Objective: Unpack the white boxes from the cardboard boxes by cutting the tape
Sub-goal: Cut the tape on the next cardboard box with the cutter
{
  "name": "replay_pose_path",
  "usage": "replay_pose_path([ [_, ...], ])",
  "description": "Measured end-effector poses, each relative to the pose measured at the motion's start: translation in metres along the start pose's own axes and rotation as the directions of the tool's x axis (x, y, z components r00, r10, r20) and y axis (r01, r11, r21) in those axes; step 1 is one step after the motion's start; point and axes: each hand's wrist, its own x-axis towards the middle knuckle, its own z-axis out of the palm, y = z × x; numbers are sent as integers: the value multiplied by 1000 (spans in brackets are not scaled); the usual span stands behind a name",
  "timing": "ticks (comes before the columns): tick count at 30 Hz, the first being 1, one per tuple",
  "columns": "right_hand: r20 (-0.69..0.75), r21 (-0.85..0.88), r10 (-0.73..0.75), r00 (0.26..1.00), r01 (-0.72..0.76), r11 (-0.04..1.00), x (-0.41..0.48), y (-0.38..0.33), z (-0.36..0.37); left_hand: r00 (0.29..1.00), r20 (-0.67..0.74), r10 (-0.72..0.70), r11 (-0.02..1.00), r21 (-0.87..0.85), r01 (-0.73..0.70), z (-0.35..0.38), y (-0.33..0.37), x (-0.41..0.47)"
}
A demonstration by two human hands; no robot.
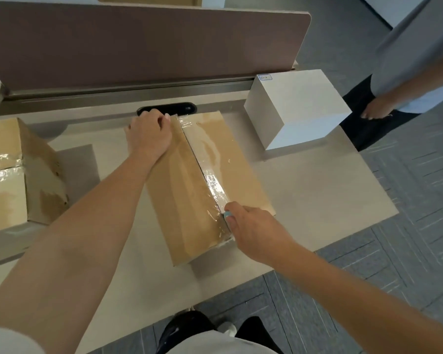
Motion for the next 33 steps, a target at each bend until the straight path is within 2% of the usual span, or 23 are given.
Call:
replay_pose_path([
  [7,-8,-16,-34,999,34,999,-11,7,4,1000,-5,-9,1000,24,9,2,1,1],
  [27,84,-2,-63,994,63,998,-22,20,6,1000,16,22,988,149,-24,3,4,-2],
  [31,173,-36,-87,981,94,995,-27,24,8,999,15,31,985,167,-33,3,6,-2],
  [33,128,-4,-90,988,91,996,-30,29,3,1000,12,27,987,156,-29,3,5,-2],
])
